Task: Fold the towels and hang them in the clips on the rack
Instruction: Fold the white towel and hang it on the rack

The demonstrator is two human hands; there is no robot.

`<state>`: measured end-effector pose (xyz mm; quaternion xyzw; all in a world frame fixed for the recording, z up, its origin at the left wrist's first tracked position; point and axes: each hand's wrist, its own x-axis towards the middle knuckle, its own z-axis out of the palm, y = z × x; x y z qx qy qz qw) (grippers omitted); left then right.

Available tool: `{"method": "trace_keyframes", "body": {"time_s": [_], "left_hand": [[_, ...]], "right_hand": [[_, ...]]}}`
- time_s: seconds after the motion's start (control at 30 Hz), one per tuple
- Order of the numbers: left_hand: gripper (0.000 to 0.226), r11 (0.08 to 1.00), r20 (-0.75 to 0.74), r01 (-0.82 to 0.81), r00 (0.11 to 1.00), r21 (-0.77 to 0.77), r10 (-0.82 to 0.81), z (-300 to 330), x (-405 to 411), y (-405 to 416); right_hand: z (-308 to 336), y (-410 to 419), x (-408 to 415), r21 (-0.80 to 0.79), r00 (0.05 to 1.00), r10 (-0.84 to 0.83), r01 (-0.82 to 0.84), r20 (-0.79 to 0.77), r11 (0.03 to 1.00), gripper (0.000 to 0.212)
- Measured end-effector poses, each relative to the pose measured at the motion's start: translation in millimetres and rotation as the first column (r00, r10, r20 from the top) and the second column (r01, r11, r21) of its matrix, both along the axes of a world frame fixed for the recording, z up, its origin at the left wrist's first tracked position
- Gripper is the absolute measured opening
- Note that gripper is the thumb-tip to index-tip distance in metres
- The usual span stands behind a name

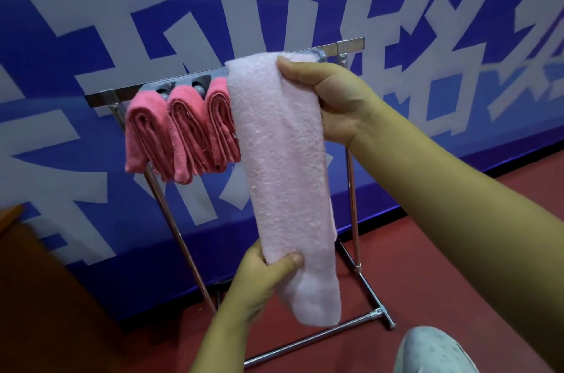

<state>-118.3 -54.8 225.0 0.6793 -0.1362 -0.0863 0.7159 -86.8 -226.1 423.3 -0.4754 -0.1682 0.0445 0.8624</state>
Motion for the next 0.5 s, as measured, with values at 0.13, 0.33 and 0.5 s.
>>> {"method": "trace_keyframes", "body": {"time_s": [0.13,0.33,0.5], "left_hand": [[0.065,0.999,-0.081,0.039,0.996,-0.016,-0.040,-3.9,-1.8,-6.8],[0.049,0.993,0.019,-0.010,1.000,0.120,0.008,-5.0,-11.0,-10.6],[0.023,0.949,0.141,-0.290,0.952,0.122,0.272,-4.0,-8.4,-17.5]], "right_hand": [[1.1,4.0,-2.6,-0.017,1.000,-0.014,0.014,0.011,1.000,0.007],[7.9,1.2,-7.6,-0.002,1.000,0.025,-0.025,0.015,1.000,0.011],[18.1,1.5,-16.7,-0.003,0.996,0.075,-0.075,0.053,0.997,0.010]]}}
